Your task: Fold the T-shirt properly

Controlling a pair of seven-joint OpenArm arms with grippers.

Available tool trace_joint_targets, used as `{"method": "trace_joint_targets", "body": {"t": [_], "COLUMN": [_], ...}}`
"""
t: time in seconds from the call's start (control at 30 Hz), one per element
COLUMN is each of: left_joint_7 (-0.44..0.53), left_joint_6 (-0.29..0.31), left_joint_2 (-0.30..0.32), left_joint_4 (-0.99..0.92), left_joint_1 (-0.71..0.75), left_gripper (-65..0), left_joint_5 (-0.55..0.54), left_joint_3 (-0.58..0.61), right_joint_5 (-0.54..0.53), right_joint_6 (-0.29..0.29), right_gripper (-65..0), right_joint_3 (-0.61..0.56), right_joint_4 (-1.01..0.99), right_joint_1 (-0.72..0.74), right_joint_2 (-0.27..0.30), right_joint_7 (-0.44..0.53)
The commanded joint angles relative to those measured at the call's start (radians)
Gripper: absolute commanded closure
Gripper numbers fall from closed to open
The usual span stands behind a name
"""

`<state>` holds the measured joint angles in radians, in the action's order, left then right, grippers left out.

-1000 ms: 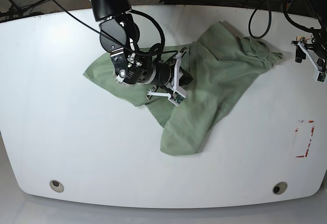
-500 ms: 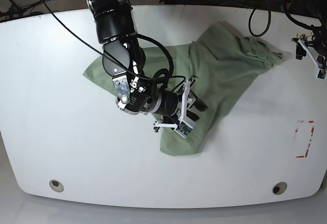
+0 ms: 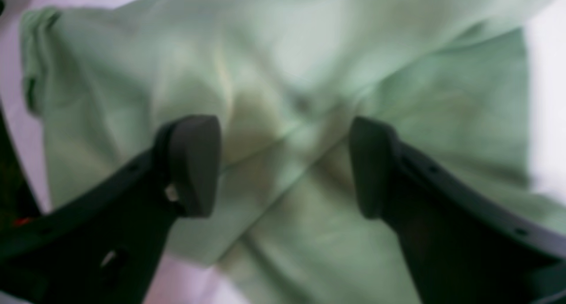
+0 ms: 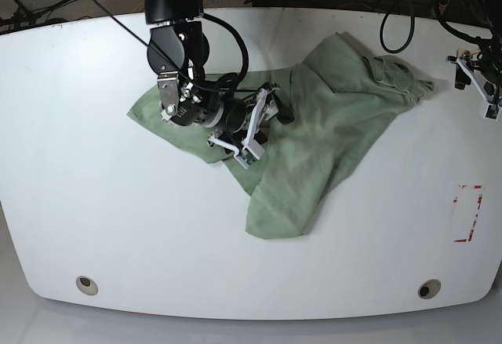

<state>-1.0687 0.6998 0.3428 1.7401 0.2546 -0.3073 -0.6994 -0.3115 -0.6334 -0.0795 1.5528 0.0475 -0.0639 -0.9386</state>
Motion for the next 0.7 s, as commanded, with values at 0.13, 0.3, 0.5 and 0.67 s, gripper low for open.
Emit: {"method": "trace_joint_targets", "body": {"t": [0.13, 0.3, 0.5, 0.67], "left_joint_7": [0.011, 0.011, 0.011, 0.011], "left_joint_6": [-0.002, -0.002, -0.002, -0.002], "left_joint_2": [0.020, 0.020, -0.009, -0.012], "left_joint_4": [0.014, 0.014, 0.014, 0.018], "left_joint_1": [-0.005, -0.005, -0.005, -0.005], "left_gripper": [-36.7, -36.7, -36.7, -36.7], "left_joint_5": [-0.008, -0.008, -0.008, -0.008], "left_joint_3": [0.030, 0.030, 0.030, 0.030], "right_joint_5": [-0.059, -0.062, -0.062, -0.065], "right_joint_6": [-0.004, -0.004, -0.004, -0.004], "right_gripper": [-40.3, -40.3, -40.4, -40.1], "right_joint_3": [-0.001, -0.001, -0.070, -0.076], "right_joint_4": [0.025, 0.024, -0.013, -0.021], "right_joint_1": [-0.036, -0.062, -0.065, -0.065], "right_joint_2": [0.000, 0.002, -0.001, -0.017], "right_joint_7": [0.005, 0.005, 0.010, 0.011]}}
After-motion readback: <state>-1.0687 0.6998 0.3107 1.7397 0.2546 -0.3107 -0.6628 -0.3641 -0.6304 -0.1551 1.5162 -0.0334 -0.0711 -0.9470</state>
